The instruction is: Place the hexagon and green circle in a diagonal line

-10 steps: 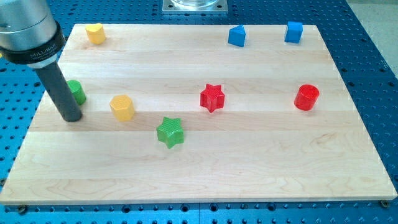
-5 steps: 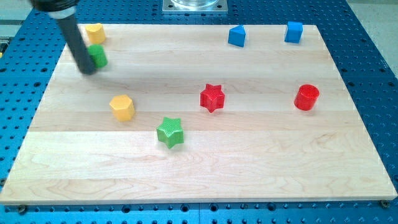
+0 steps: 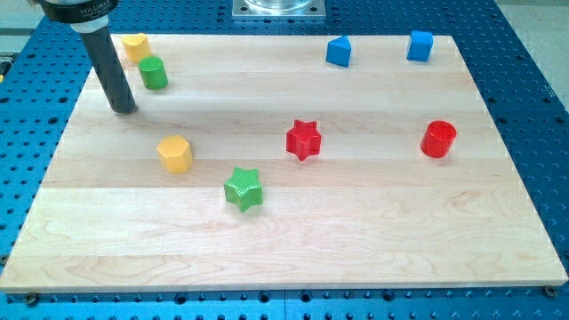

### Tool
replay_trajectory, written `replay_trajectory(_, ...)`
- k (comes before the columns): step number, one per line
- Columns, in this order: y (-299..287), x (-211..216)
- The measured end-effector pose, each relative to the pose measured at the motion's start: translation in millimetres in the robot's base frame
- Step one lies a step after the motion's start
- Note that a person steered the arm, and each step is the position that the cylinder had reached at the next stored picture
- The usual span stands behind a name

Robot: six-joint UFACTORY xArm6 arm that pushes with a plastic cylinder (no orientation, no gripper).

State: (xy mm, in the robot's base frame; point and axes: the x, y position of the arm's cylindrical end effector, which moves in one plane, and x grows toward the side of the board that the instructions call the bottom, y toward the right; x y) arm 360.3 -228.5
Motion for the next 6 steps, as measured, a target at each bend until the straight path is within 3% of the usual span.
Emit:
replay_trajectory(1, -53.5, 6.1)
replay_trajectory(2, -56.1, -14.0)
replay_trajectory(5, 98.6, -84.0)
replay_trajectory(6, 44.8, -80.4)
